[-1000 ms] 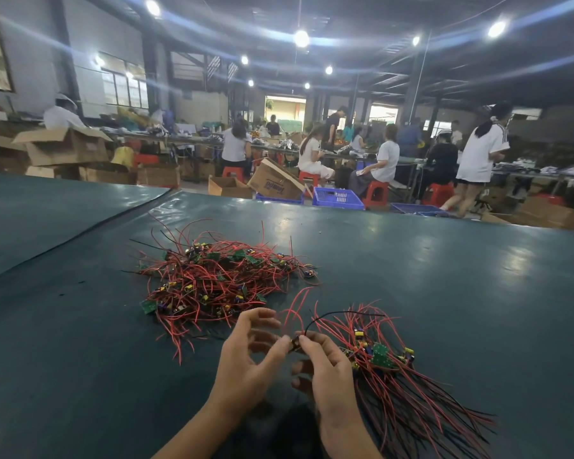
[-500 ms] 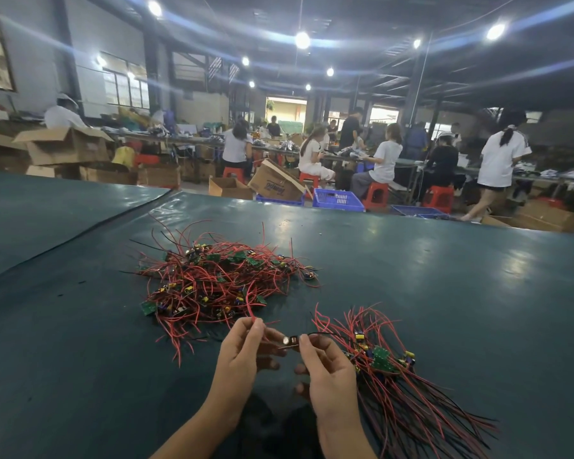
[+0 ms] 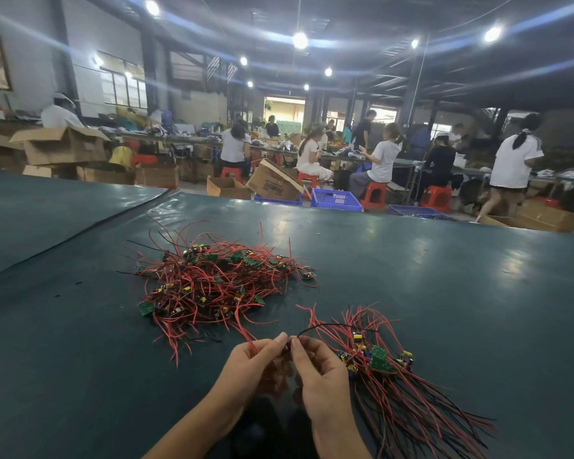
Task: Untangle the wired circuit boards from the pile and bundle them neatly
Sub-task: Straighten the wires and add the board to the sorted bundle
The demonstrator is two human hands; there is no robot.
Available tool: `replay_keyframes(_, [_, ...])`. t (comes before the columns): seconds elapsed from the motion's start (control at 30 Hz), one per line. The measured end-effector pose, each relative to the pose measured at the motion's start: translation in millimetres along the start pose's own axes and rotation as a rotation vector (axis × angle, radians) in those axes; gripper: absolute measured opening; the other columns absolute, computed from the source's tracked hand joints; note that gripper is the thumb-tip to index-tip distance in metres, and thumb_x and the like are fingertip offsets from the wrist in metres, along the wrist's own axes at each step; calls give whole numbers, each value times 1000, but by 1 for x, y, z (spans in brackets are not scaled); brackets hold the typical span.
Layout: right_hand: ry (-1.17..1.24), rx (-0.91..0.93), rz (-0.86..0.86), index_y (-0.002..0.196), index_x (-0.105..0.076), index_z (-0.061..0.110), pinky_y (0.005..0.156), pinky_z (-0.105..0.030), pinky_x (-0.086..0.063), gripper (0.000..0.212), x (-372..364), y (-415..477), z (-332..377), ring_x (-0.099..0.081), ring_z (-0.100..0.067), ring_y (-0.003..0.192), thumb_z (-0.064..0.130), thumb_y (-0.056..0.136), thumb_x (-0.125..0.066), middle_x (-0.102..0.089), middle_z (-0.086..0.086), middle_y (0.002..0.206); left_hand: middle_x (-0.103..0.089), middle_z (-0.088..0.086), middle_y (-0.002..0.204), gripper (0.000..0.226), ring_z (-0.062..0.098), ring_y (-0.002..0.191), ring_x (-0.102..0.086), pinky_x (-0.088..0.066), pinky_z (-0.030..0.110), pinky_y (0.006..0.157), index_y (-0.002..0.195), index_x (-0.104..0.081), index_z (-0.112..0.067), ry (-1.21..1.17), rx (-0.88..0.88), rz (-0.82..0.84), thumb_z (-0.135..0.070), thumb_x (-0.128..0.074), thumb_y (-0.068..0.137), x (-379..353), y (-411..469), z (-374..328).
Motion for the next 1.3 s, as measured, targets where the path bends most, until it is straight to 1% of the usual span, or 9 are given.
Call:
replay_keyframes(0.1, [63,-41,-11,70,-72,10,49,-27,-54,17,1,-3,-1,-68,-18,59,8,86,-68,-72,-11,70,-64,14,68,35,16,54,-60,-48,21,48,80,-73,-3,38,-43,-1,-37,-66,76,-1,-1,-3])
replay_keyframes(0.3, [49,-6,-12,66,-76,14,45,-19,-50,26,2,-7,7,-64,-10,51,9,89,-65,-70,-6,62,-63,13,68,41,17,55,-58,-47,21,49,89,-67,2,75,-45,-16,-34,-70,68,0,1,-1])
replay_keyframes(0.53, [-8,11,-31,70,-79,26,62,-25,-57,25,0,-8,7,-71,-15,70,13,88,-66,-75,-5,74,-63,19,72,43,22,57,-58,-47,25,53,91,-69,7,52,16,27,-34,-56,91,-6,1,6])
replay_keyframes(0.63, [-13,10,-29,71,-79,31,65,-20,-56,27,0,-9,7,-72,-10,73,14,88,-66,-76,-1,76,-60,19,67,47,20,52,-54,-45,22,48,90,-63,17,90,-30,11,-29,-55,91,-4,3,2])
replay_keyframes(0.87, [23,-54,-44,70,-79,27,68,-28,-56,28,-1,-5,-4,-72,-13,73,12,89,-65,-76,-3,76,-60,16,59,56,20,51,-55,-45,24,52,70,-60,13,191,-161,-32,-42,-64,74,2,3,-12])
replay_keyframes(0.97, [82,-95,-94,72,-78,24,76,-37,-57,23,0,-2,-9,-72,-19,76,12,88,-67,-76,-5,79,-56,18,56,58,22,50,-50,-41,26,50,62,-57,14,224,-241,-93,-42,-67,71,7,2,-21])
replay_keyframes(1.03, [121,-103,-157,72,-79,21,66,-34,-54,21,8,1,-7,-65,-14,67,13,88,-68,-75,0,76,-54,16,52,41,20,44,-48,-40,23,44,52,-61,1,215,-254,-127,-29,-68,79,10,2,-24])
replay_keyframes(1.13, [145,-95,-206,84,-76,12,41,-19,-37,14,21,6,2,-53,1,48,15,91,-64,-75,9,79,-55,12,48,42,16,37,-47,-39,21,39,46,-63,-11,214,-247,-117,-13,-63,88,12,3,-25])
replay_keyframes(1.3, [270,-73,-312,82,-67,13,33,-14,-30,13,44,8,14,-47,0,39,10,93,-61,-76,2,76,-56,11,49,43,17,37,-47,-39,20,40,47,-62,-11,208,-248,-91,-12,-61,90,10,0,-28])
Point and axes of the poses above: each hand's wrist, its own y-axis towards the middle knuckle, its own x-axis out of the back of the hand, z = x × y, the point moved 10 cm from there along y, towards the middle knuckle
